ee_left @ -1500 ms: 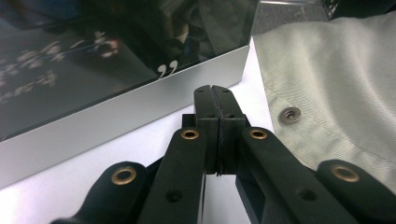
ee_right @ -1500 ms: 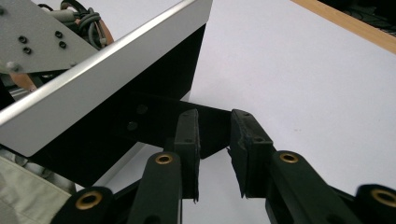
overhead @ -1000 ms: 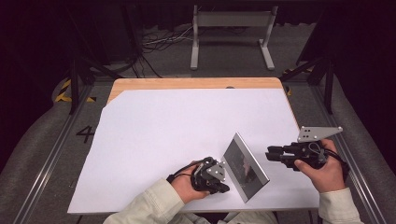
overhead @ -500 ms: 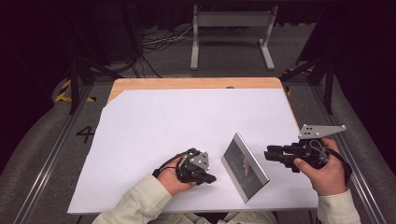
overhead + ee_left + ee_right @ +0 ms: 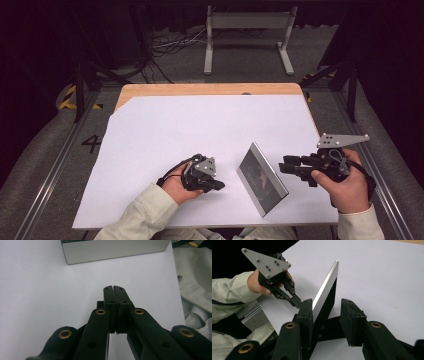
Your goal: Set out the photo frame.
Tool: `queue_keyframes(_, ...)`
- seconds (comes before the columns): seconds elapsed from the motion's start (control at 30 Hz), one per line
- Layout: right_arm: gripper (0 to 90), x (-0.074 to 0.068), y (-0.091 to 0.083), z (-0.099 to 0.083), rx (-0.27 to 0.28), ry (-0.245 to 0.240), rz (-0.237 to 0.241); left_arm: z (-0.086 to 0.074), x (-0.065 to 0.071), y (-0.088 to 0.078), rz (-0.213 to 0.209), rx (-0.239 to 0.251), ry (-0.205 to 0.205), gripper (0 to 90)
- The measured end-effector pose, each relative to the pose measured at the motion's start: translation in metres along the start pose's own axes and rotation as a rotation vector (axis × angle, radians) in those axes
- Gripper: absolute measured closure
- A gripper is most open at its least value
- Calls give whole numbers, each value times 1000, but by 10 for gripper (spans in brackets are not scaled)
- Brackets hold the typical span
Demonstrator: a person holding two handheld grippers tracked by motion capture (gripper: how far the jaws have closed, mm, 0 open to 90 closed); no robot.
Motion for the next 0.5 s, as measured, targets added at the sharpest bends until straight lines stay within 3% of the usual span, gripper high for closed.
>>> queue_keyframes(0.5, 486, -13, 12, 2, -4, 18, 17, -9, -12, -10, 22, 20, -44, 891)
Point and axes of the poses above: each handheld gripper's, and its own axes: y roughly forward along the jaws, z roughly out of its top, x roughly to its right, the point moved 2 cm from there along y, roughly forward along the jaws, and after that the axes turned 7 degrees about z, right-handed, at the moved point
